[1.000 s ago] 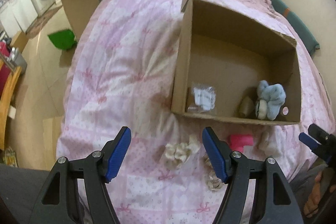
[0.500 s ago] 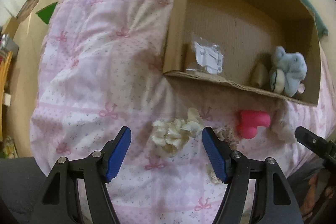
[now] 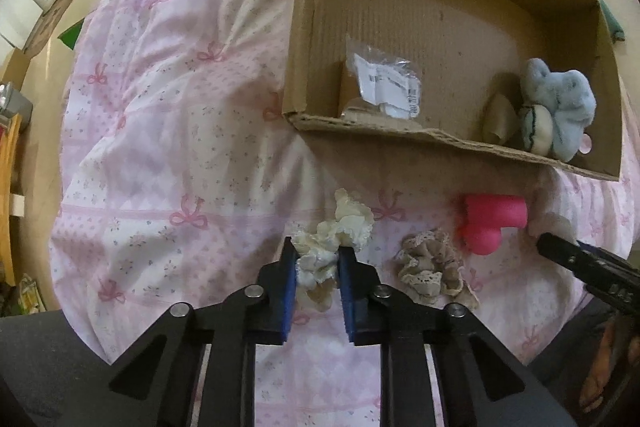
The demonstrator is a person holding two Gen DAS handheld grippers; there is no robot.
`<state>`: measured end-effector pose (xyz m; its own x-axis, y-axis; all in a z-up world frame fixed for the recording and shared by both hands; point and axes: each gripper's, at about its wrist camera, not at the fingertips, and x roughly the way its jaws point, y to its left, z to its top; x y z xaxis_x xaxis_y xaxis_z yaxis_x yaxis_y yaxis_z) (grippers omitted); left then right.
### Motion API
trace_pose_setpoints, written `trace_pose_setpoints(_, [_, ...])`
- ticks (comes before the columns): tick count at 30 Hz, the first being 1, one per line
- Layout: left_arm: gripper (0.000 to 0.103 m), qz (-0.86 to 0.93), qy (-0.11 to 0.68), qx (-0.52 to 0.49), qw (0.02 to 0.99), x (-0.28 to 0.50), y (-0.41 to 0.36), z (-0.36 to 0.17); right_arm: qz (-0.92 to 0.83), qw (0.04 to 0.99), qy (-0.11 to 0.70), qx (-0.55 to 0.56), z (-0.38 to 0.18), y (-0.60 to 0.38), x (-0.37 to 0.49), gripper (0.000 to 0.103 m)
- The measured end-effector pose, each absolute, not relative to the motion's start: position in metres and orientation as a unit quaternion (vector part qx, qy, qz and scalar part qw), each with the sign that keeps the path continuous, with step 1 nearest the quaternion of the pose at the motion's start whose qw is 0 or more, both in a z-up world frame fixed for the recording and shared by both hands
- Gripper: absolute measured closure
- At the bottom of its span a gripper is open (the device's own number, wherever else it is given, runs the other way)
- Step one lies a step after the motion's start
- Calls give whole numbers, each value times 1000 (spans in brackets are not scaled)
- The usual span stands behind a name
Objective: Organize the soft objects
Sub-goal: 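Grasp the cream lace scrunchie with the left gripper while the right gripper grasps the white cloth, then carry the scrunchie and white cloth over the box with both grippers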
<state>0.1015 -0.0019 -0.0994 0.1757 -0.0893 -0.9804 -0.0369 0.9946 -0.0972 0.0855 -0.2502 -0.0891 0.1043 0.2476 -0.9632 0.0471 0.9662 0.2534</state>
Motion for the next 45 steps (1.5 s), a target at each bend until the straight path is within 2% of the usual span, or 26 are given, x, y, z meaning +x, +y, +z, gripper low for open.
trace_pose_setpoints(4, [88, -28, 634, -48, 771, 98, 1, -92, 85, 735, 665, 101, -88, -240, 80, 74])
trace_pose_setpoints(5, [88, -29, 633, -47, 772, 96, 2, -88, 90, 736, 663, 99, -87, -238, 79, 89])
trace_pose_setpoints(6, [88, -31, 631, -47, 774, 94, 3, -86, 95, 736, 663, 97, -86, -235, 77, 97])
trace_pose_setpoints(16, [88, -15, 616, -57, 786, 74, 17, -66, 140, 754, 635, 90, -62, -219, 59, 97])
trace_pose_setpoints(29, [88, 1, 550, -99, 830, 37, 30, -11, 185, 768, 593, 157, -24, -238, 27, 97])
trace_pose_setpoints(34, [88, -11, 538, -97, 837, 52, 25, 10, 202, 775, 567, 190, 3, -253, 29, 97])
trace_pose_setpoints(45, [88, -31, 495, -50, 867, 105, 3, 43, 197, 833, 499, 140, 55, -245, 71, 96])
